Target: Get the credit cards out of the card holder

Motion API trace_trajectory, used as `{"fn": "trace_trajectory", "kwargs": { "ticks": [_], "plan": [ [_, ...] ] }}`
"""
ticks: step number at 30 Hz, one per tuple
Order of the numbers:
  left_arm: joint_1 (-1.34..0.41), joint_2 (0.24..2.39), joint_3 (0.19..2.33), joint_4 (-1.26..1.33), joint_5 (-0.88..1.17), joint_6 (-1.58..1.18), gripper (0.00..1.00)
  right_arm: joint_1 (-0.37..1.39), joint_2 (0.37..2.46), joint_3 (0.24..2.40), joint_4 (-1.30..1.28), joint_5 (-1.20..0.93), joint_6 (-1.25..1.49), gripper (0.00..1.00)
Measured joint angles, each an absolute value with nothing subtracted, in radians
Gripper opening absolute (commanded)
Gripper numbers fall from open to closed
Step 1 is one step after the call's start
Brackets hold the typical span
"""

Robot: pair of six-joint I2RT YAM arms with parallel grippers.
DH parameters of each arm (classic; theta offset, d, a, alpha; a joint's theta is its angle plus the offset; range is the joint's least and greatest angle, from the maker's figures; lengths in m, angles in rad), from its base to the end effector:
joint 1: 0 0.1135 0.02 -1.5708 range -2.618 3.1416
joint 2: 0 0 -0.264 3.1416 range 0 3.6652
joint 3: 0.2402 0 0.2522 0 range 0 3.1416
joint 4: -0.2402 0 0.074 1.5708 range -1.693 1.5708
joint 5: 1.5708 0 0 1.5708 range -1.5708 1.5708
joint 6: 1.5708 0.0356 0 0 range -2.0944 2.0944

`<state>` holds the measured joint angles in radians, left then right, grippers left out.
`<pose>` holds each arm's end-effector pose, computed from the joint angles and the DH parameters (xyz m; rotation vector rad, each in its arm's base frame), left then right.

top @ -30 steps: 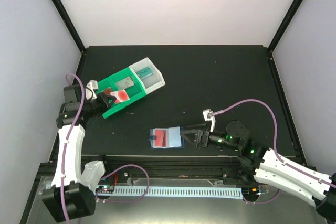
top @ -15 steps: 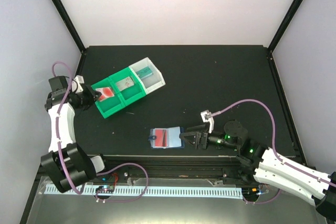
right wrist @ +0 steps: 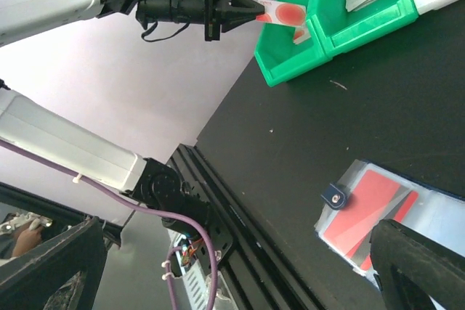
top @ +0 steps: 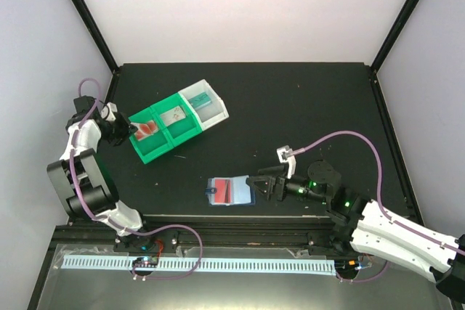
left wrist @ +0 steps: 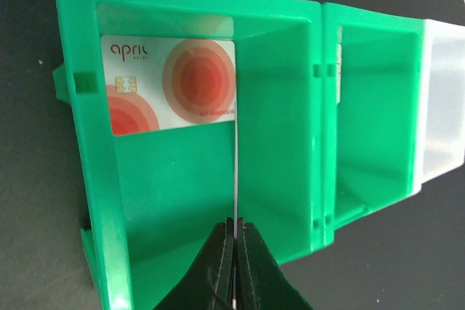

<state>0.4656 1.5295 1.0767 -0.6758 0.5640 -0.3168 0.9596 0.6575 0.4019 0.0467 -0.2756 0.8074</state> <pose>0.2768 0.1178 0.2300 -0.8277 2.4471 -0.7017 0.0891 0.1441 0.2485 -0.3817 2.0064 1.4497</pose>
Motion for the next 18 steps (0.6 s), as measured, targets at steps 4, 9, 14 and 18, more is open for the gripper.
{"fn": "trace_trajectory", "kwargs": {
  "ticks": [4,9,14,18],
  "plan": [
    [0.466,1.594,1.098,-0.656,0.564,-0.317,0.01,0.96,0.683,0.449,0.013,-0.258,0.783,1.0],
    [0.466,1.634,1.133,-0.645,0.564,-0.317,0.02,0.96,0.715,0.48,0.012,-0.216,0.761,1.0],
    [0.466,1.679,1.164,-0.625,0.563,-0.318,0.02,0.96,0.752,0.503,-0.007,-0.202,0.744,1.0],
    [0.463,1.715,1.185,-0.627,0.561,-0.324,0.01,0.96,0.757,0.52,-0.007,-0.196,0.738,1.0]
  ]
}}
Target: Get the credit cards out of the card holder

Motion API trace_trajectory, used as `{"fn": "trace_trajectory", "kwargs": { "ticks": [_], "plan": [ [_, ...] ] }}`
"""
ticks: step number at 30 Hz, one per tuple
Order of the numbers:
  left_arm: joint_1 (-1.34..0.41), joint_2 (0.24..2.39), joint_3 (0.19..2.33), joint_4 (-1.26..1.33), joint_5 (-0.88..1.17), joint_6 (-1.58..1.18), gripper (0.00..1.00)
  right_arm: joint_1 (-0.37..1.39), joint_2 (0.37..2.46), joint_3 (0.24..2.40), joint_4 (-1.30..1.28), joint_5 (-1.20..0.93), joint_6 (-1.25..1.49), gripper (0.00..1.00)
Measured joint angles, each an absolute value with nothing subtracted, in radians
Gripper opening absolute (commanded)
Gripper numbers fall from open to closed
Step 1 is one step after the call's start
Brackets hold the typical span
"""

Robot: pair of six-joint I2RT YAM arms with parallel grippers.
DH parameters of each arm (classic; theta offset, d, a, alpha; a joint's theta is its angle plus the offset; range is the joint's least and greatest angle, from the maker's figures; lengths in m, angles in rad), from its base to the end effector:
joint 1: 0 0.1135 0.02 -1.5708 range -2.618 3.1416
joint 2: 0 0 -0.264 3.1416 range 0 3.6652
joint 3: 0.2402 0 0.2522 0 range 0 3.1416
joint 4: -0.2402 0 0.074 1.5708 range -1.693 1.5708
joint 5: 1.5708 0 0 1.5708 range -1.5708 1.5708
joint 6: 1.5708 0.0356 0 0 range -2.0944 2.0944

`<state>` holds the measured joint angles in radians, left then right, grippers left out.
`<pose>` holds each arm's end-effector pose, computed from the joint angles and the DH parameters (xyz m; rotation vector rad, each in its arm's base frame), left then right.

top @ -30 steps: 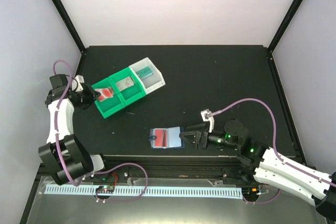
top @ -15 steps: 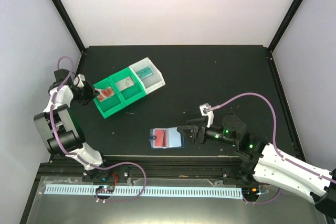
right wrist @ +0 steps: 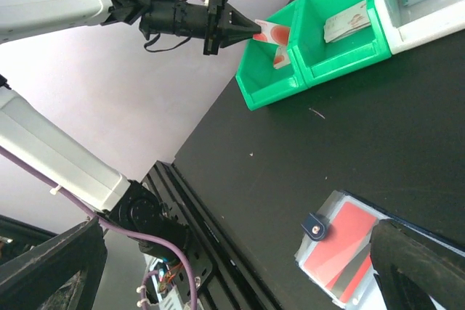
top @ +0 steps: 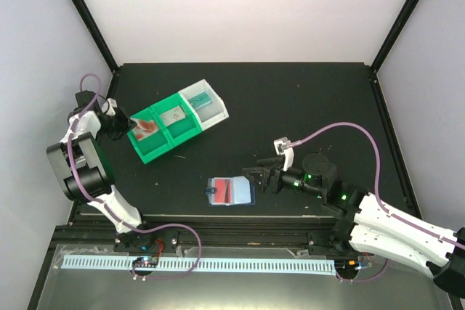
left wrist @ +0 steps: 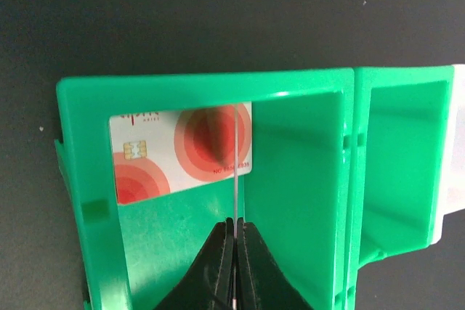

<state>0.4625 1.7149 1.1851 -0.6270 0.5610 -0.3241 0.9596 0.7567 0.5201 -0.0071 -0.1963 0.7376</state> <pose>0.3141 0.1354 0.2074 -0.8533 2.4682 -0.7114 0.1010 0.1563 0.2694 -0.3808 2.0037 1.3253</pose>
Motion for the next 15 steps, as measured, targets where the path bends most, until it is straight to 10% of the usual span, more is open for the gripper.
{"fn": "trace_trajectory", "kwargs": {
  "ticks": [15],
  "plan": [
    [0.411,1.809,1.242,-0.63,0.511,-0.342,0.09,0.96,0.758,0.522,-0.007,-0.165,0.73,1.0]
  ]
}}
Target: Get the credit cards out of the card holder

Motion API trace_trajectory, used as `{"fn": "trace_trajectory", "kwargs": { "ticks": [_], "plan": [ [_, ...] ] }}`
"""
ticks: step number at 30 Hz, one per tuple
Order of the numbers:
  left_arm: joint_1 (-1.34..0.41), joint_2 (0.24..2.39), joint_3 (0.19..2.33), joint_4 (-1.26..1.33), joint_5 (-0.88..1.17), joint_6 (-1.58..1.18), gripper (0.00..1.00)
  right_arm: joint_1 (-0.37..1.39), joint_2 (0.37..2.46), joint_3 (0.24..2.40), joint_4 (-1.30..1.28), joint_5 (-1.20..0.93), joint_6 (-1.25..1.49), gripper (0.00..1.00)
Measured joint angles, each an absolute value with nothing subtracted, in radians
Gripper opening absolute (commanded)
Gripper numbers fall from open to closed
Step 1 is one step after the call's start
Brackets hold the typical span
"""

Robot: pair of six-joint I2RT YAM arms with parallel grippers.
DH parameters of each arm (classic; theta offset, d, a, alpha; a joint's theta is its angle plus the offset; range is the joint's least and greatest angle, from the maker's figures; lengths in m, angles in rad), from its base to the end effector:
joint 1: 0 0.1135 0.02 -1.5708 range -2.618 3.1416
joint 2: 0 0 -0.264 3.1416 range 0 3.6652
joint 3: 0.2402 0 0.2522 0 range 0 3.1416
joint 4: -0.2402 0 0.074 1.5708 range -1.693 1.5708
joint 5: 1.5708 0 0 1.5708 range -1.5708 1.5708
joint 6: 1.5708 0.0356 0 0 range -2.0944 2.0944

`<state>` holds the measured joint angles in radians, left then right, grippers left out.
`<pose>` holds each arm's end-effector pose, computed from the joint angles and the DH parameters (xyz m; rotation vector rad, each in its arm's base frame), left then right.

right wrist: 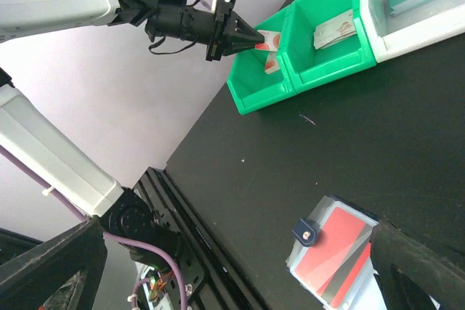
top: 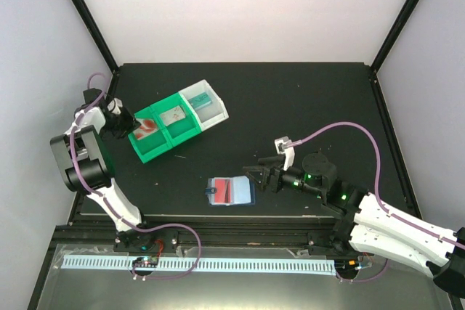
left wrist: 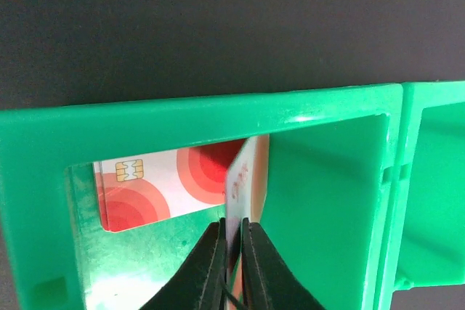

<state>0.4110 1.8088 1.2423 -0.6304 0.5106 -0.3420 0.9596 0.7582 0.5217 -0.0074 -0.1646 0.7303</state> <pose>0.3365 0.1277 0.1914 -0.8605 2.5357 -0.6802 0.1022 0.1560 0.2696 -0.3614 1.9970 1.2949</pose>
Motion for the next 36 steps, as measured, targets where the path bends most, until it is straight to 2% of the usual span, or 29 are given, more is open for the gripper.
{"fn": "trace_trajectory", "kwargs": {
  "ticks": [4,7,13,21,27,29,30,36],
  "plan": [
    [0.397,1.83,1.267,-0.635,0.481,-0.35,0.12,0.96,0.758,0.521,-0.007,-0.158,0.731,1.0],
    [0.391,1.84,1.273,-0.633,0.461,-0.356,0.19,0.96,0.757,0.521,-0.008,-0.154,0.731,1.0],
    [0.383,1.84,1.277,-0.641,0.436,-0.371,0.52,0.96,0.747,0.521,-0.008,-0.144,0.731,1.0],
    [0.375,1.79,1.322,-0.694,0.362,-0.377,0.77,0.96,0.739,0.486,-0.017,-0.141,0.746,1.0],
    [0.371,1.713,1.322,-0.704,0.352,-0.393,0.84,0.96,0.716,0.479,-0.053,-0.132,0.756,1.0],
    [0.366,1.683,1.321,-0.706,0.352,-0.395,0.97,0.96,0.709,0.477,-0.056,-0.126,0.765,1.0],
    [0.363,1.664,1.321,-0.71,0.353,-0.394,0.99,0.96,0.708,0.476,-0.057,-0.121,0.768,1.0],
    [0.324,1.546,1.322,-0.772,0.356,-0.36,0.99,0.96,0.746,0.476,-0.122,-0.084,0.78,1.0]
  ]
}}
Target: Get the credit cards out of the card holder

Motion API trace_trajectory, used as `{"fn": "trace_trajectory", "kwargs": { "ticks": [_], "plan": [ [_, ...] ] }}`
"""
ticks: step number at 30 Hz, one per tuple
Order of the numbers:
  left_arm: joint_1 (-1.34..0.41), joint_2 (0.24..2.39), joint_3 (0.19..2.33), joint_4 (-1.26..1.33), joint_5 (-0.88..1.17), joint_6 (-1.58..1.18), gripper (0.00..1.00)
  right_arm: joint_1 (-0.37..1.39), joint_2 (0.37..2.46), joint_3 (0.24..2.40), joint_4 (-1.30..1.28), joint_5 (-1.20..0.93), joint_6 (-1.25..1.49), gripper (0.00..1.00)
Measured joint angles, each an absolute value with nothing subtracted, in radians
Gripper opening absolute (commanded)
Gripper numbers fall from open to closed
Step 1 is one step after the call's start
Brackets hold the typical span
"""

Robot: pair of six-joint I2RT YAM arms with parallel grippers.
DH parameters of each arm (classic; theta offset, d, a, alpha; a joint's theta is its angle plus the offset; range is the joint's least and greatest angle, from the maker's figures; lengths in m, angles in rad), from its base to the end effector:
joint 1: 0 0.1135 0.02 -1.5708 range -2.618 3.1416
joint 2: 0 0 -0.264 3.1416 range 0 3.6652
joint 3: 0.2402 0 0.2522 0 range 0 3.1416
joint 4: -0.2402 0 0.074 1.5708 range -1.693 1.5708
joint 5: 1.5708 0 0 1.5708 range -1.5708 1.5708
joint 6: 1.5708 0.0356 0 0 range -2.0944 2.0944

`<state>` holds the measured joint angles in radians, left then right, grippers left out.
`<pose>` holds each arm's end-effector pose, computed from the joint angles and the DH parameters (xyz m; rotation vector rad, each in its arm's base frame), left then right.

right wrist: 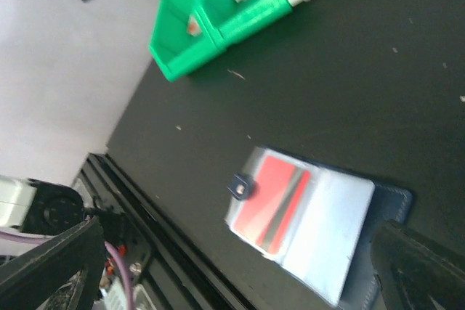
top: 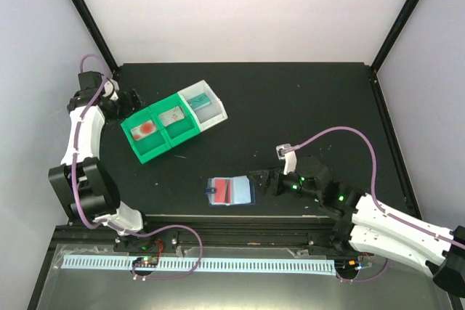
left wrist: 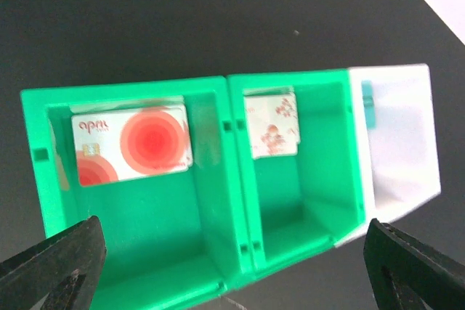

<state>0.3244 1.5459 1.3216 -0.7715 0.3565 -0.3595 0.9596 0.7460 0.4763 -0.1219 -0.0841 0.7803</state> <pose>0.3110 0.0915 0.2913 -0.7230 2.4340 -0.4699 0.1005 0.1486 0.2435 -0.2551 2.1562 1.1686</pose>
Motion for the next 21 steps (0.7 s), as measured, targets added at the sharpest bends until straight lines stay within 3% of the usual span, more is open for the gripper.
{"fn": "trace_trajectory", "kwargs": {
  "ticks": [5,9,16,18,21],
  "plan": [
    [0.275,1.435,1.297,-0.809,0.366,-0.308,0.99,0.96,0.833,0.477,-0.152,-0.098,0.779,0.93],
    [0.207,1.295,1.185,-0.807,0.41,-0.289,0.99,0.96,0.897,0.494,-0.151,-0.121,0.763,0.78],
    [0.002,1.155,0.987,-0.786,0.487,-0.289,0.94,0.96,1.029,0.563,-0.131,-0.142,0.755,0.43],
    [-0.051,1.13,0.928,-0.773,0.51,-0.295,0.92,0.96,1.07,0.575,-0.12,-0.149,0.76,0.36],
    [-0.115,1.1,0.841,-0.743,0.557,-0.307,0.89,0.96,1.126,0.578,-0.089,-0.159,0.774,0.34]
  ]
}}
